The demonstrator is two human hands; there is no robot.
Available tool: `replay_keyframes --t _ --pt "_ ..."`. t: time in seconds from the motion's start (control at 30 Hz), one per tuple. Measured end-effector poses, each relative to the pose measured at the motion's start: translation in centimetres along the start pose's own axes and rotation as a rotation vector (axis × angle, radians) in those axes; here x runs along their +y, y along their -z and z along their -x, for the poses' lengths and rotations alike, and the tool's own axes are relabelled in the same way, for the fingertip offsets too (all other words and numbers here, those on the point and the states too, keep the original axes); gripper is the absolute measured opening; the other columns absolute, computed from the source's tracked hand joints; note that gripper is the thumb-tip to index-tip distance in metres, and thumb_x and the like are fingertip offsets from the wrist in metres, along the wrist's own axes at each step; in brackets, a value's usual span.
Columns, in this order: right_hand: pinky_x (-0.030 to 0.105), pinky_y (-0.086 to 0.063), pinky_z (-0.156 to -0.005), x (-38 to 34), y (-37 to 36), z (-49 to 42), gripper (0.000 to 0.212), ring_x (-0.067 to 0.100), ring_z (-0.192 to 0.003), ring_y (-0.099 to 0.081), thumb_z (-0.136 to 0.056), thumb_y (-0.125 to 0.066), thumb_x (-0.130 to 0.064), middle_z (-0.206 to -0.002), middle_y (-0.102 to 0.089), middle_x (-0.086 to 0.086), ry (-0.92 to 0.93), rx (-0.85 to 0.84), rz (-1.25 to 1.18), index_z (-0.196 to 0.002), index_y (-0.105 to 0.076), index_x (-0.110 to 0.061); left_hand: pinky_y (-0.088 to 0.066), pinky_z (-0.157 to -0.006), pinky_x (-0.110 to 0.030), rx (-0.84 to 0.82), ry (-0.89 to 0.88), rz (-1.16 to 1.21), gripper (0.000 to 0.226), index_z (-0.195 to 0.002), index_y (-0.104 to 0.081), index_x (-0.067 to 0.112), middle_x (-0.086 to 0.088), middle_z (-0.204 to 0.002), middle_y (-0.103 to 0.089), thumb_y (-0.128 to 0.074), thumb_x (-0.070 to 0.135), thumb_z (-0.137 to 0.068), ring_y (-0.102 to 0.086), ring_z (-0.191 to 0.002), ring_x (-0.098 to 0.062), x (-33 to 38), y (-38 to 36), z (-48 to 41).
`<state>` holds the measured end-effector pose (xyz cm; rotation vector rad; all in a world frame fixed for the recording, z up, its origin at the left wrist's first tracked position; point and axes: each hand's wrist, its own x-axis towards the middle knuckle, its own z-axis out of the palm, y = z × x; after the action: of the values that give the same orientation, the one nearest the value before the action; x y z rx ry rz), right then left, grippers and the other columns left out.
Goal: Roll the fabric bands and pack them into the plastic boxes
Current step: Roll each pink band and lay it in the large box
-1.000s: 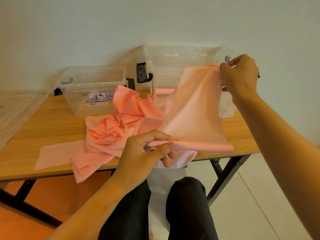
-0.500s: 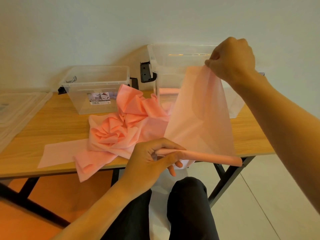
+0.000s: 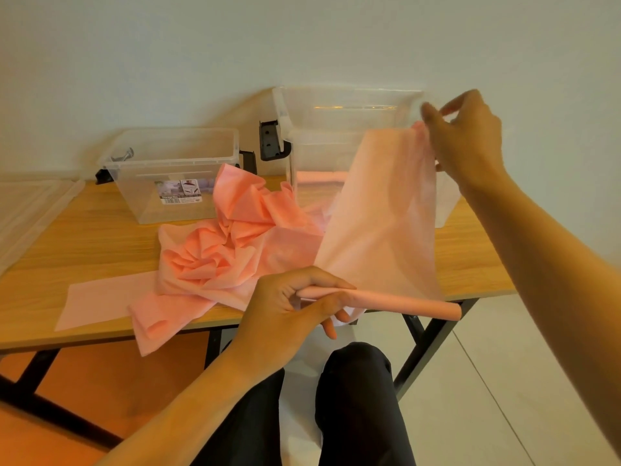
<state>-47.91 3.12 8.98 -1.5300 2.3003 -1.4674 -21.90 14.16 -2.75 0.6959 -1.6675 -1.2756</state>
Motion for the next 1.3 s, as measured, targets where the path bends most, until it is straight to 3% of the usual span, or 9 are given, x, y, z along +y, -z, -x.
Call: replay_keyframes --t 0.07,0.17,0.3,0.43,0.53,0.73,0.9,1.13,1.3 --pt "0.044 -0.055 -0.080 -0.2 -0.2 0.3 0.042 0.021 -0.097 -0.061 -0.095 -0.064 -0.049 -0.107 -0.059 -0.001 0.074 -0.042 0.068 -0.122 -0.057 -0.018 -0.056 -0.060 -0.023 -0.024 0.005 -0.022 0.015 -0.098 -0.075 0.014 0.009 -0.078 -0.075 -0.067 0.020 -0.086 -0.069 -0.061 -0.011 -0.1 -0.4 0.1" --pt "0.044 -0.057 -0.086 -0.2 0.0 -0.2 0.020 0.025 -0.101 -0.064 -0.095 -0.058 -0.018 -0.105 -0.067 0.007 0.097 -0.033 0.096 -0.110 -0.070 -0.012 -0.056 -0.061 -0.023 -0.038 0.012 -0.014 0.016 -0.099 -0.075 0.015 0.007 -0.079 -0.075 -0.067 0.020 -0.086 -0.070 -0.063 -0.012 -0.2 -0.7 0.4" --pt "0.054 -0.062 -0.079 -0.3 0.9 -1.5 0.027 0.038 -0.090 -0.071 -0.083 -0.047 0.005 -0.091 -0.071 0.016 -0.146 -0.031 -0.085 -0.097 -0.070 0.007 -0.056 -0.062 -0.023 -0.035 0.005 -0.024 0.015 -0.099 -0.075 0.015 0.008 -0.078 -0.075 -0.067 0.019 -0.086 -0.070 -0.062 -0.012 -0.2 -0.6 0.4" --pt "0.053 -0.063 -0.076 0.2 1.1 -2.2 0.011 0.032 -0.079 -0.065 -0.084 -0.048 -0.004 -0.090 -0.060 0.013 -0.275 -0.015 -0.109 -0.091 -0.056 -0.007 -0.057 -0.060 -0.025 -0.018 -0.003 -0.024 0.017 -0.100 -0.075 0.010 0.005 -0.080 -0.075 -0.067 0.017 -0.087 -0.071 -0.064 -0.015 -0.3 -0.4 0.3" --pt "0.046 -0.059 -0.083 1.6 1.0 -2.2 0.026 0.030 -0.089 -0.064 -0.092 -0.056 -0.025 -0.100 -0.065 0.008 -0.200 0.059 0.024 -0.105 -0.064 -0.003 -0.058 -0.059 -0.031 0.000 -0.014 -0.017 0.017 -0.102 -0.076 0.010 0.003 -0.082 -0.075 -0.069 0.019 -0.089 -0.071 -0.068 -0.024 -0.5 -0.4 0.1" --pt "0.047 -0.061 -0.083 3.0 1.4 -0.4 0.029 0.027 -0.106 -0.063 -0.092 -0.050 -0.013 -0.116 -0.056 0.003 -0.238 0.004 -0.199 -0.120 -0.051 -0.019 -0.057 -0.057 -0.027 -0.019 -0.001 0.007 0.014 -0.099 -0.076 0.012 0.003 -0.079 -0.075 -0.070 0.019 -0.088 -0.071 -0.066 -0.019 -0.4 -0.8 0.3" --pt "0.036 -0.048 -0.079 3.8 3.6 9.9 0.027 0.013 -0.089 -0.063 -0.096 -0.057 -0.032 -0.093 -0.062 -0.010 -0.100 0.008 -0.229 -0.121 -0.052 -0.025 -0.056 -0.055 -0.028 0.030 -0.020 0.081 0.015 -0.099 -0.075 0.009 -0.006 -0.077 -0.073 -0.067 0.013 -0.086 -0.069 -0.064 -0.019 -0.3 -0.8 0.3" --pt "0.038 -0.052 -0.080 5.8 4.7 24.2 0.031 0.015 -0.086 -0.070 -0.089 -0.046 -0.069 -0.094 -0.071 -0.004 -0.347 -0.181 -0.596 -0.111 -0.056 -0.051 -0.054 -0.054 -0.028 0.005 -0.010 0.095 0.015 -0.099 -0.075 0.005 -0.012 -0.078 -0.073 -0.068 0.012 -0.088 -0.068 -0.064 -0.026 -1.1 -1.4 0.4" --pt "0.046 -0.057 -0.080 5.9 4.8 25.9 0.019 0.030 -0.084 -0.072 -0.101 -0.049 -0.032 -0.090 -0.074 0.014 -0.455 -0.293 -0.841 -0.116 -0.060 -0.032 -0.054 -0.056 -0.029 -0.022 0.005 0.062 0.012 -0.100 -0.075 0.006 -0.015 -0.081 -0.073 -0.070 0.009 -0.089 -0.068 -0.063 -0.028 -1.7 -1.6 0.6"
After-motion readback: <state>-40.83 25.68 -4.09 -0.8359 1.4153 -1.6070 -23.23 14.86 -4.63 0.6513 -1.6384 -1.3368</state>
